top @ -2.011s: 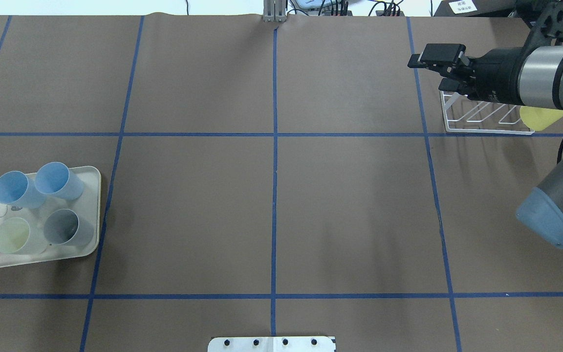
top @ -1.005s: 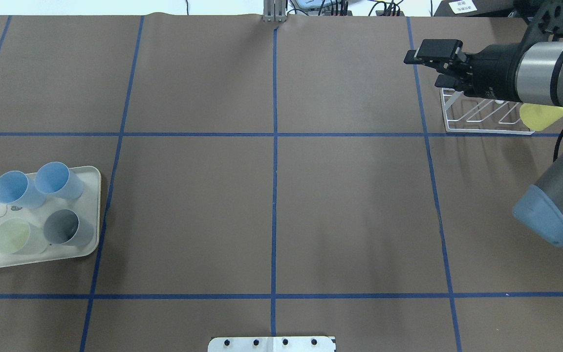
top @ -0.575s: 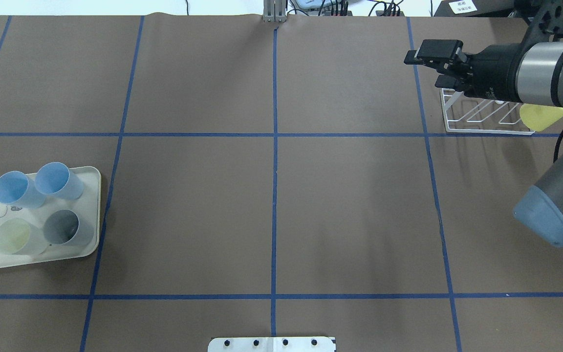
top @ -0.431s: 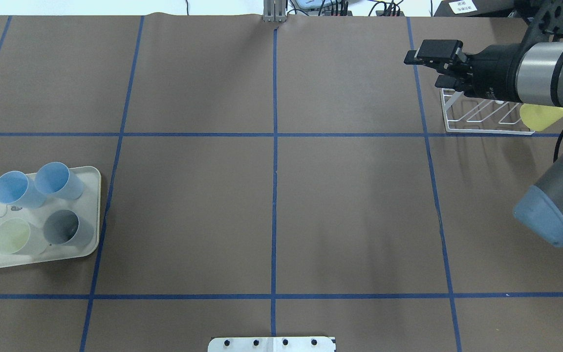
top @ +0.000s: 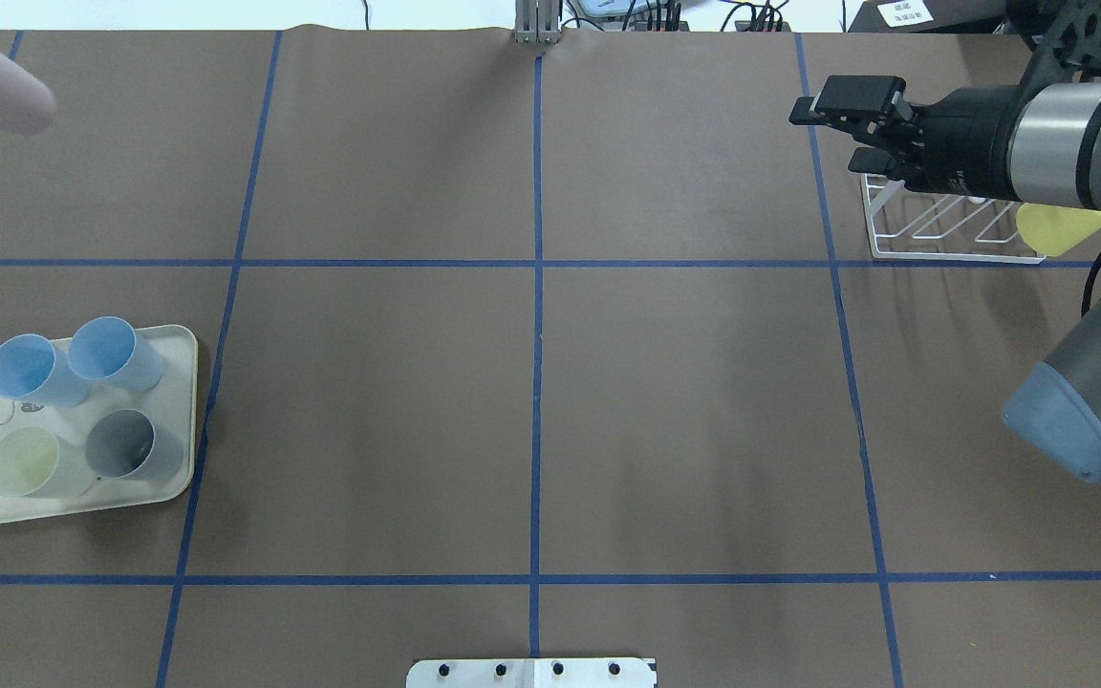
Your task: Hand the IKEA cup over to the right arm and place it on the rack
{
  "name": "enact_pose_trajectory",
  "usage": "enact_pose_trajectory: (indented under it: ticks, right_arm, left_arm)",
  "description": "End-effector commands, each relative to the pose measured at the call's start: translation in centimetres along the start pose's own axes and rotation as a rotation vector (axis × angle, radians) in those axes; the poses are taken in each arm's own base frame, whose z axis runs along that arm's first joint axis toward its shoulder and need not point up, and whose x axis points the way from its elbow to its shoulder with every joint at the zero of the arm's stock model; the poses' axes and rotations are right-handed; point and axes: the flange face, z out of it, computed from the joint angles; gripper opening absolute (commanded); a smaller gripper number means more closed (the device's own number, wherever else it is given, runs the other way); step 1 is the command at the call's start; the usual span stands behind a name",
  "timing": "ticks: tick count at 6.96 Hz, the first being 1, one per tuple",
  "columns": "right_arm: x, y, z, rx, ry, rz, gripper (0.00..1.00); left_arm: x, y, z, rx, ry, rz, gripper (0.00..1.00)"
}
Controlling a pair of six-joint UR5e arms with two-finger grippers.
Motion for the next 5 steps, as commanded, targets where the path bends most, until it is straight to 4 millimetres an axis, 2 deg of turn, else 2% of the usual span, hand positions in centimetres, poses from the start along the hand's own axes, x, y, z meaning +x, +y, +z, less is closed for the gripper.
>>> enact_pose_trajectory:
  ticks: [1, 2, 3, 5]
  right_arm:
    - [0.1, 1.0, 0.6, -0.022, -0.087, 0.088, 1.00]
    - [0.3, 1.3, 0.9, -0.032, -0.113, 0.125, 1.00]
    - [-0.3, 1.7, 1.3, -0.044, -0.143, 0.159, 1.00]
    - [-2.6, 2.5, 2.1, -0.078, -0.187, 0.251, 1.00]
  left_arm:
    - [8.8, 6.0, 2.1, -0.066, 0.145, -0.103, 0.00]
    - [10.6, 8.7, 3.3, -0.055, 0.235, -0.167, 0.00]
    - [12.1, 12.1, 5.2, -0.056, 0.325, -0.232, 0.00]
    - [14.1, 17.9, 8.9, -0.062, 0.572, -0.385, 0.00]
